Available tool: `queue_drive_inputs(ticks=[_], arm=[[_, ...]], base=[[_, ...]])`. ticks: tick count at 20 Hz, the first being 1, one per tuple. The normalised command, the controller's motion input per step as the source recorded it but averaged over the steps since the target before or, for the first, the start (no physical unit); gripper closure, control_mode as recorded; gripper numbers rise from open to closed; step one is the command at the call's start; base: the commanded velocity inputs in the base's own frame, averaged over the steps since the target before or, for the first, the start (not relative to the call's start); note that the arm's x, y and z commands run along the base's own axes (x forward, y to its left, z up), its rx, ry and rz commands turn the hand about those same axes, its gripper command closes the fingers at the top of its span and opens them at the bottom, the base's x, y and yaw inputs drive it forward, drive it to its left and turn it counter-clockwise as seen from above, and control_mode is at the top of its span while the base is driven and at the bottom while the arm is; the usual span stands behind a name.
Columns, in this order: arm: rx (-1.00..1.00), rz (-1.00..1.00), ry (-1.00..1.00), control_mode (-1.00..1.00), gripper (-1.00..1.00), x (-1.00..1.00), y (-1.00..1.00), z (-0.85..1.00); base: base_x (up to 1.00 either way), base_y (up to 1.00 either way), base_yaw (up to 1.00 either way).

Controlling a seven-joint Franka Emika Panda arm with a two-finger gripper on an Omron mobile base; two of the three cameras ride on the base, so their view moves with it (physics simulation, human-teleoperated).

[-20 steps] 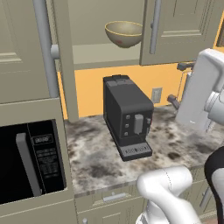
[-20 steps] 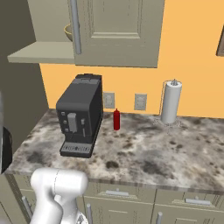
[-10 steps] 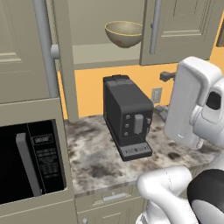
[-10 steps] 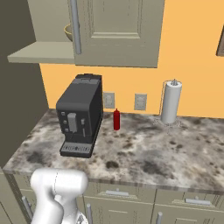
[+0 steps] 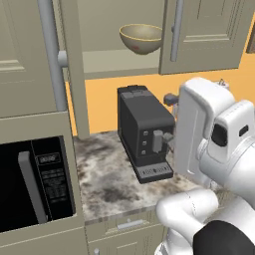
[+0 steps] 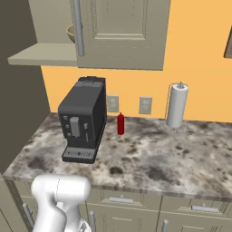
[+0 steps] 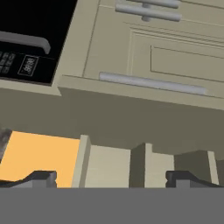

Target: Pick the mug and place it in the sink. Pick the bowl and place it in the open cabinet and then close the cabinet.

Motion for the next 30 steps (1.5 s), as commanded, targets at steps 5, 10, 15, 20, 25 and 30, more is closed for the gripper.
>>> queue_drive_inputs(ticks=[5,10,15,20,25,30], arm=[[-0.02,-0.07,0.0,-1.0,-1.0,-0.11,0.33,-0.11],[-0.03,-0.07,0.0,-1.0,-1.0,-0.06,0.38,-0.04],[-0.03,-0.07,0.0,-1.0,-1.0,-0.03,0.37,-0.01],[-0.03,-0.08,0.0,-1.0,-1.0,0.0,0.41,0.0],[-0.04,-0.08,0.0,-1.0,-1.0,0.0,0.43,-0.01],[-0.04,-0.11,0.0,-1.0,-1.0,0.24,0.38,-0.05]], base=[[0.0,0.0,0.0],[0.0,0.0,0.0],[0.0,0.0,0.0],[0.0,0.0,0.0],[0.0,0.0,0.0],[0.0,0.0,0.0]])
